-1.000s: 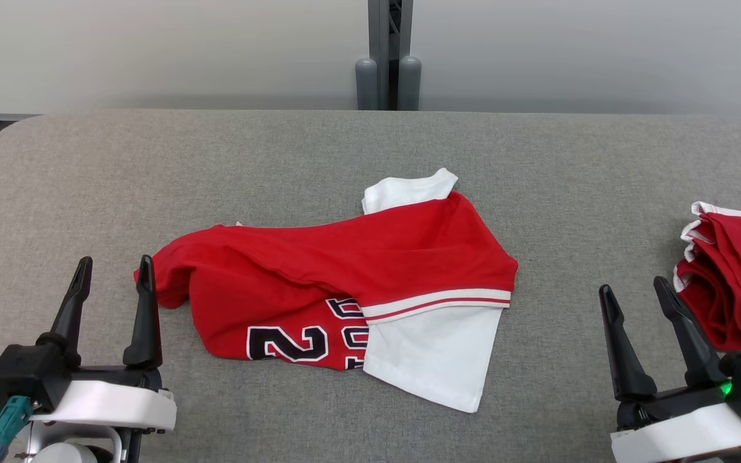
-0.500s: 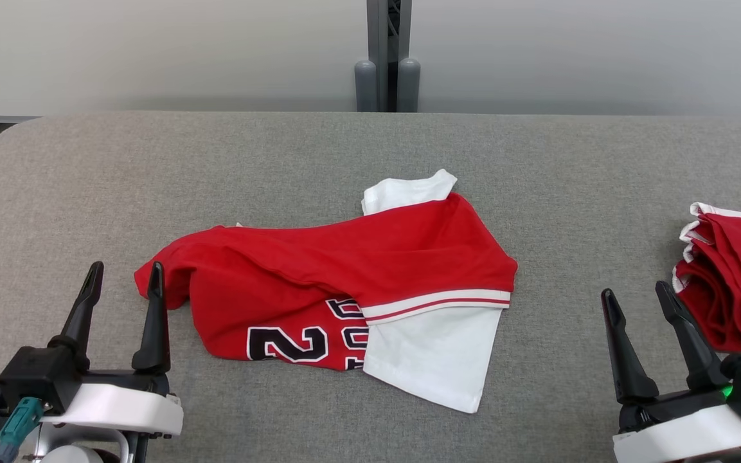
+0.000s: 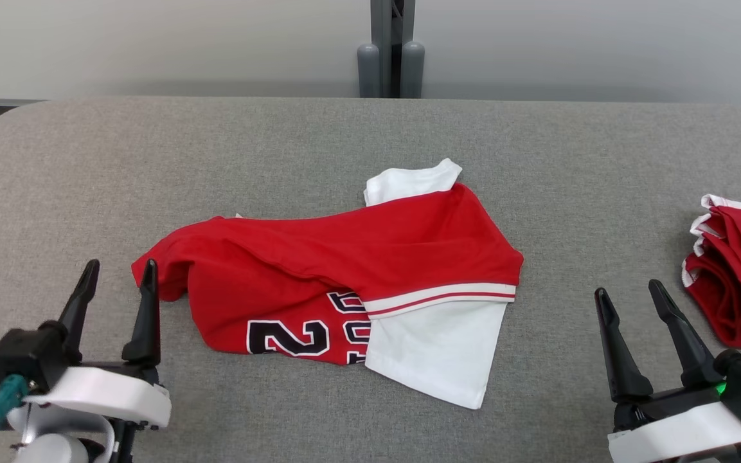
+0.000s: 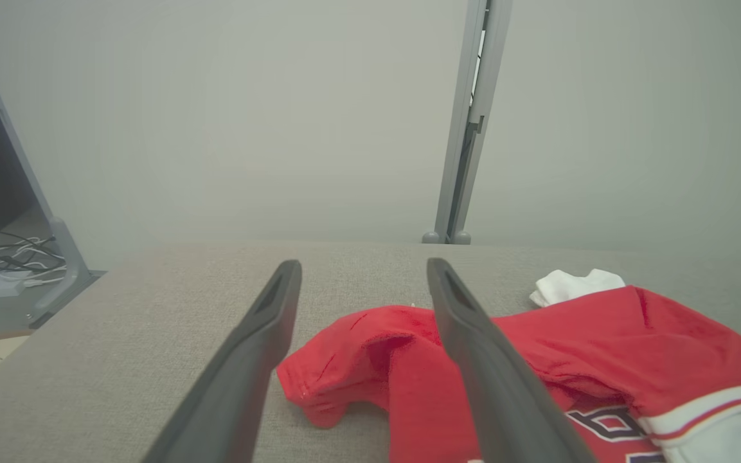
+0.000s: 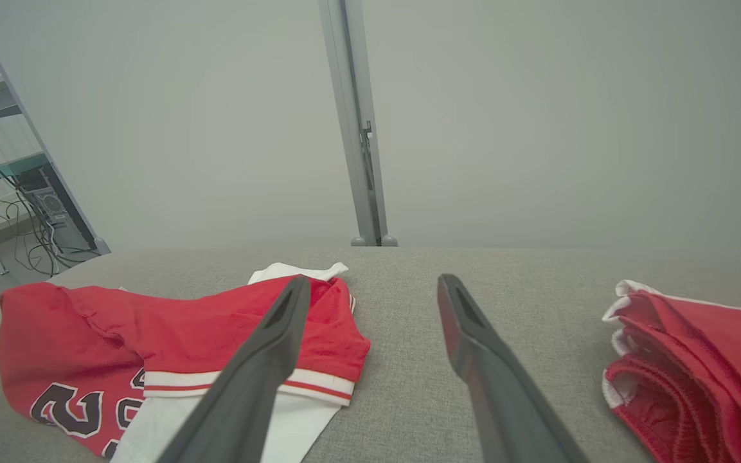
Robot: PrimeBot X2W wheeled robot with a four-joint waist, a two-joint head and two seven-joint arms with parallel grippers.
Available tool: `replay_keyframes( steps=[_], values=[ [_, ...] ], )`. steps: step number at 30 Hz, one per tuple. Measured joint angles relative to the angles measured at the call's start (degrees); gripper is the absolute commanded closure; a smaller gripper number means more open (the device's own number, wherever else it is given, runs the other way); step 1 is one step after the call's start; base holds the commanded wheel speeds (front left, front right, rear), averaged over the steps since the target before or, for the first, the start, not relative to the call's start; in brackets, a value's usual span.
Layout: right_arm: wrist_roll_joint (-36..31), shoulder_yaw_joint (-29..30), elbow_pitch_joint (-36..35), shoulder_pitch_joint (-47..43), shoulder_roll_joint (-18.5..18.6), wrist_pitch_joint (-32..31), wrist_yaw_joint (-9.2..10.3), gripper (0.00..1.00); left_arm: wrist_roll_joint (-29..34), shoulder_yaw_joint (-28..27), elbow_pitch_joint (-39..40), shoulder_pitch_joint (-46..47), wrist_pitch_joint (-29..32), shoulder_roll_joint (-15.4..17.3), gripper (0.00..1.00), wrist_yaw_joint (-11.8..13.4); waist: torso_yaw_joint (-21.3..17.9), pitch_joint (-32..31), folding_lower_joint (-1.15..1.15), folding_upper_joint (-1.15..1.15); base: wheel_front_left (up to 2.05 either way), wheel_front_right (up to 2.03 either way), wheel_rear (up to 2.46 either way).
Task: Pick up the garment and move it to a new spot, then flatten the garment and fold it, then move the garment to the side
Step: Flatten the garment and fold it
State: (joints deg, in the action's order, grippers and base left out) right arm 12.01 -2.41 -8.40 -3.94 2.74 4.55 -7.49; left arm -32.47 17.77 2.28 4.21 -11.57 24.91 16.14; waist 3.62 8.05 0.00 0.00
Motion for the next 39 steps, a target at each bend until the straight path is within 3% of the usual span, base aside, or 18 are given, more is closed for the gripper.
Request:
replay_keyframes(
  steps=[11, 19, 25, 34, 35, 36, 37, 39],
  values=[
    [-1.4, 0.1, -1.6, 1.9, 0.0, -1.1, 0.00, 0.00, -12.7, -1.4, -8.0, 6.6, 15.4, 5.4, 0.00, -10.7, 0.3, 4.3, 0.00, 0.00, 0.00, 0.00, 0.00],
    [-2.5, 1.0, -3.4, 3.8, 0.0, -2.3, 0.00, 0.00, -18.2, -1.5, -18.1, 12.3, 19.9, 6.8, 0.00, -18.7, 0.4, 8.6, 0.00, 0.00, 0.00, 0.00, 0.00],
    [-3.0, 0.6, -3.8, 4.9, 0.0, -2.9, 0.00, 0.00, -20.1, 0.3, -23.0, 15.9, 20.8, 6.3, 0.00, -22.2, 0.8, 10.2, 0.00, 0.00, 0.00, 0.00, 0.00],
    [-3.1, -0.1, -3.9, 5.9, 0.0, -3.5, 0.00, 0.00, -22.8, 4.6, -28.8, 21.1, 20.6, 4.6, 0.02, -23.4, 0.8, 11.3, 0.00, 0.00, 0.00, 0.00, 0.00],
    [-3.1, -0.2, -3.9, 5.9, 0.0, -3.5, 0.00, 0.00, -23.3, 5.2, -29.0, 21.5, 20.5, 4.6, 0.24, -23.4, 0.7, 11.4, 0.00, 0.00, 0.00, 0.00, 0.00],
    [-3.1, -0.3, -3.9, 6.0, 0.0, -3.5, 0.00, 0.00, -24.2, 5.9, -28.9, 21.9, 20.3, 4.6, 0.71, -23.4, 0.5, 11.4, 0.00, 0.00, 0.00, 0.00, 0.00],
    [-3.1, -0.3, -3.9, 6.0, 0.0, -3.5, 0.00, 0.00, -24.9, 6.4, -28.6, 22.2, 19.5, 4.5, 1.00, -23.4, 0.3, 11.4, 0.00, 0.00, 0.00, 0.00, 0.00],
    [-3.1, -0.1, -3.9, 6.0, 0.0, -3.5, 0.00, 0.00, -26.1, 7.8, -28.2, 22.5, 19.1, 5.0, 1.00, -23.4, 0.2, 11.5, 0.00, 0.00, 0.00, 0.00, 0.00]
  ],
)
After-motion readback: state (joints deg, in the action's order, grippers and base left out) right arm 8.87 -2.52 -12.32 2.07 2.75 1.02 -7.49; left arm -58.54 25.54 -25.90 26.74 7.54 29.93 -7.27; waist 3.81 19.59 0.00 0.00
